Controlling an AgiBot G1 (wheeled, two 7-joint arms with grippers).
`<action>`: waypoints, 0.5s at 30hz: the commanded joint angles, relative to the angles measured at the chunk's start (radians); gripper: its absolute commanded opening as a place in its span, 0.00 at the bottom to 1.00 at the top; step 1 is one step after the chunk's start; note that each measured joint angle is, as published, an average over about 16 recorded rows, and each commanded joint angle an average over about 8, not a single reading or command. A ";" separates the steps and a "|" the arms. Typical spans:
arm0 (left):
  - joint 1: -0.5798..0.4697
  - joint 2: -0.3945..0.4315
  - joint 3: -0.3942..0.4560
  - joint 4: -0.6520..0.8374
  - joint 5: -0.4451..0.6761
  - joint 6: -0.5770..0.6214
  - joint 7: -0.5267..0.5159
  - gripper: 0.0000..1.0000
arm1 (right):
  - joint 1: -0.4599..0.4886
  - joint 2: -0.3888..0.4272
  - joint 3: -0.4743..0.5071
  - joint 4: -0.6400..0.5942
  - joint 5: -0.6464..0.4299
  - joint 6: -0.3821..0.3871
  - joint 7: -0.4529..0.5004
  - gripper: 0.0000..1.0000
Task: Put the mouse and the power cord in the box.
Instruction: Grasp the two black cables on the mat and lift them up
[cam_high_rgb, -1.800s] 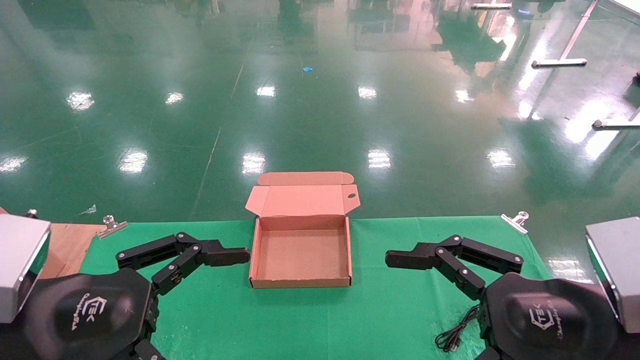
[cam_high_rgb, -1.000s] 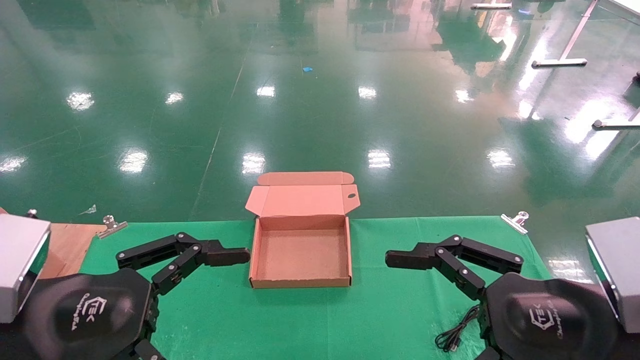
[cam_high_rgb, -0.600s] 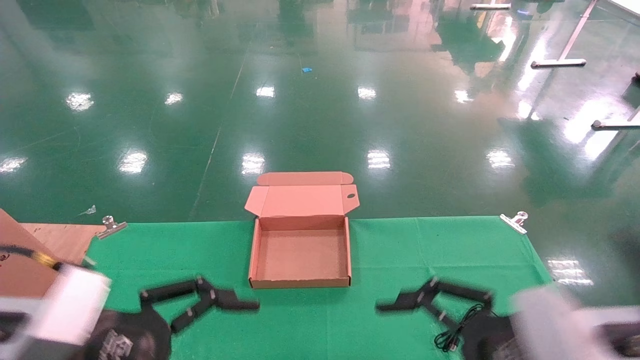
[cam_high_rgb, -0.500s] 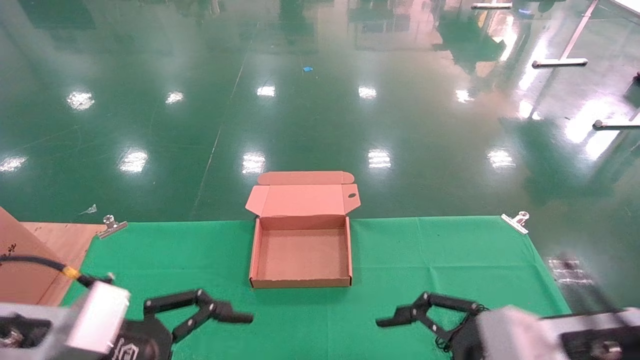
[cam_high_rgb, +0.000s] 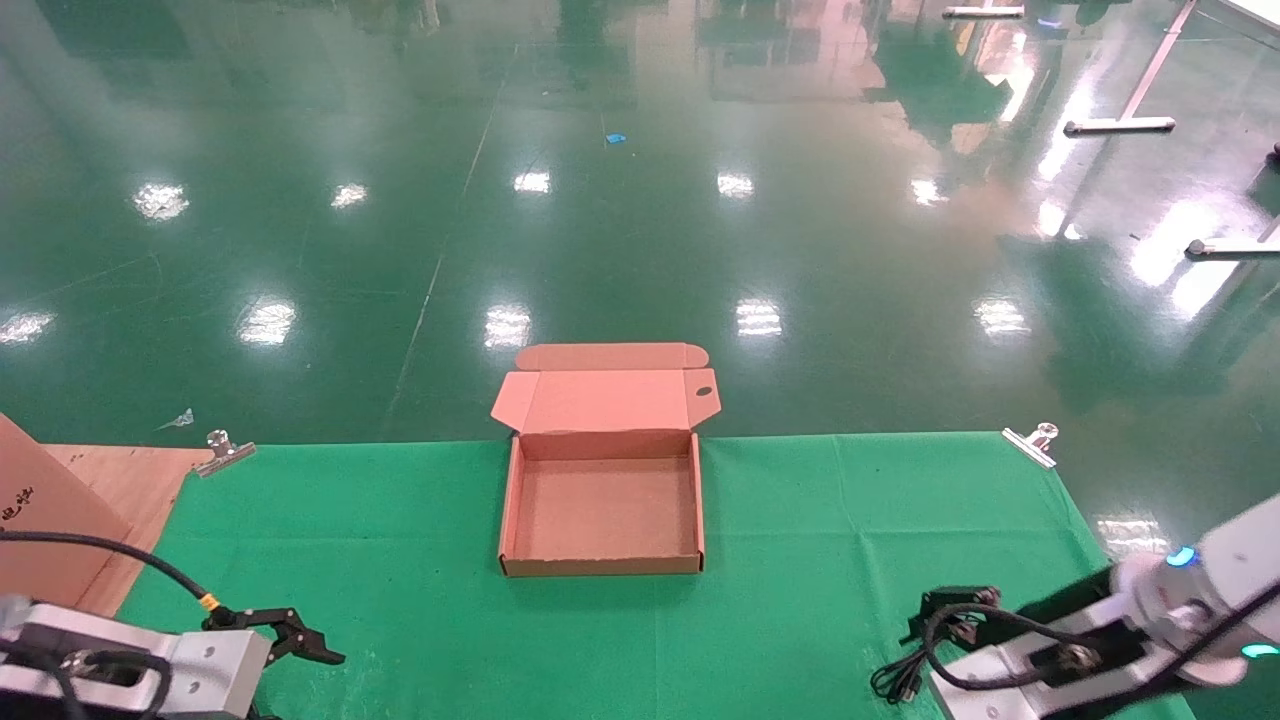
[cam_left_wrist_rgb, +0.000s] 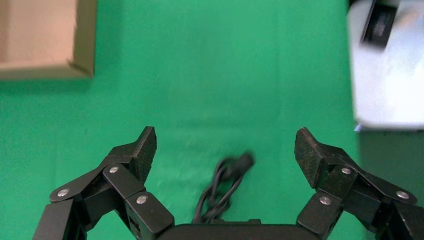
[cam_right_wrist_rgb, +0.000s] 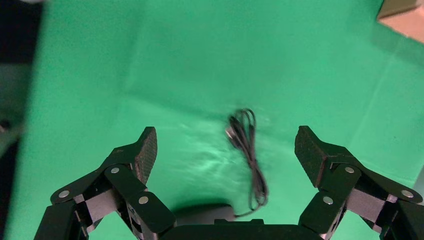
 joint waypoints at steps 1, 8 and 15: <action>-0.042 0.033 0.037 0.077 0.063 -0.006 0.060 1.00 | 0.008 -0.027 -0.014 -0.053 -0.036 0.030 -0.047 1.00; -0.105 0.158 0.106 0.325 0.184 -0.061 0.213 1.00 | 0.003 -0.127 -0.031 -0.266 -0.083 0.173 -0.224 1.00; -0.123 0.231 0.132 0.500 0.238 -0.176 0.311 1.00 | 0.018 -0.223 -0.038 -0.511 -0.090 0.261 -0.370 1.00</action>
